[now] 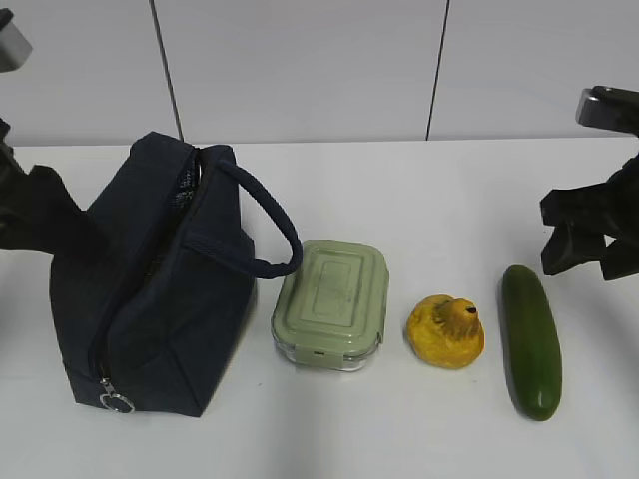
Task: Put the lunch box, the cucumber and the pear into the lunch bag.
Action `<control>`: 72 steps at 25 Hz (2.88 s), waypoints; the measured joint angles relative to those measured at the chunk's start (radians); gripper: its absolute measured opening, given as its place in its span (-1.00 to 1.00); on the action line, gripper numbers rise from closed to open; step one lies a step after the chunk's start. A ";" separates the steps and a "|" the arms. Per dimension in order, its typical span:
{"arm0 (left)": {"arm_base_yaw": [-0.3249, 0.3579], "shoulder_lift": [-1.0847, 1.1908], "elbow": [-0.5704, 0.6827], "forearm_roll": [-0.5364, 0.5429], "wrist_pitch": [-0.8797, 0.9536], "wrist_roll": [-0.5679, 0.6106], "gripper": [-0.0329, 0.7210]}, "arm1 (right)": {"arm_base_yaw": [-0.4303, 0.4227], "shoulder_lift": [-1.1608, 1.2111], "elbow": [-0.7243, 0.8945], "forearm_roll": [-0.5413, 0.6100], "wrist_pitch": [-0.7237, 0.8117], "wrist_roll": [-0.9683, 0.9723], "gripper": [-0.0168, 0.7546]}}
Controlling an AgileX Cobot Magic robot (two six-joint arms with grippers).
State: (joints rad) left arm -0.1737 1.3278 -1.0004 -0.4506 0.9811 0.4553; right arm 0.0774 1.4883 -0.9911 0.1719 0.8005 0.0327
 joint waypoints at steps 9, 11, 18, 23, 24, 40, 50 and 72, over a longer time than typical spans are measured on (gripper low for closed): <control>-0.010 0.067 0.000 0.036 -0.033 -0.013 -0.86 | 0.000 0.072 -0.043 0.000 -0.020 0.000 0.25; -0.010 0.067 0.000 0.043 -0.039 -0.016 -0.89 | 0.000 0.084 -0.043 0.000 -0.025 0.000 0.25; -0.010 0.067 0.000 0.063 -0.053 -0.027 -0.90 | -0.006 0.129 -0.045 0.005 -0.029 0.000 0.25; -0.010 0.067 0.000 0.064 -0.054 -0.027 -0.90 | -0.014 0.211 -0.048 0.011 -0.056 0.000 0.25; -0.010 0.067 0.000 0.064 -0.055 -0.027 -0.90 | -0.014 0.223 -0.050 0.013 -0.067 0.000 0.25; -0.010 0.067 0.000 0.068 -0.060 -0.028 -0.90 | -0.016 0.431 -0.092 0.053 -0.106 -0.026 0.18; -0.010 0.067 0.000 0.070 -0.070 -0.028 -0.90 | -0.016 0.306 -0.174 0.096 -0.067 -0.069 0.07; -0.010 0.067 0.000 0.073 -0.100 -0.030 -0.90 | 0.439 0.467 -0.689 1.109 -0.178 -0.768 0.07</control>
State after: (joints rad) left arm -0.1842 1.3946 -1.0007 -0.3776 0.8812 0.4250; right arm 0.5165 1.9556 -1.6797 1.2808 0.6227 -0.7355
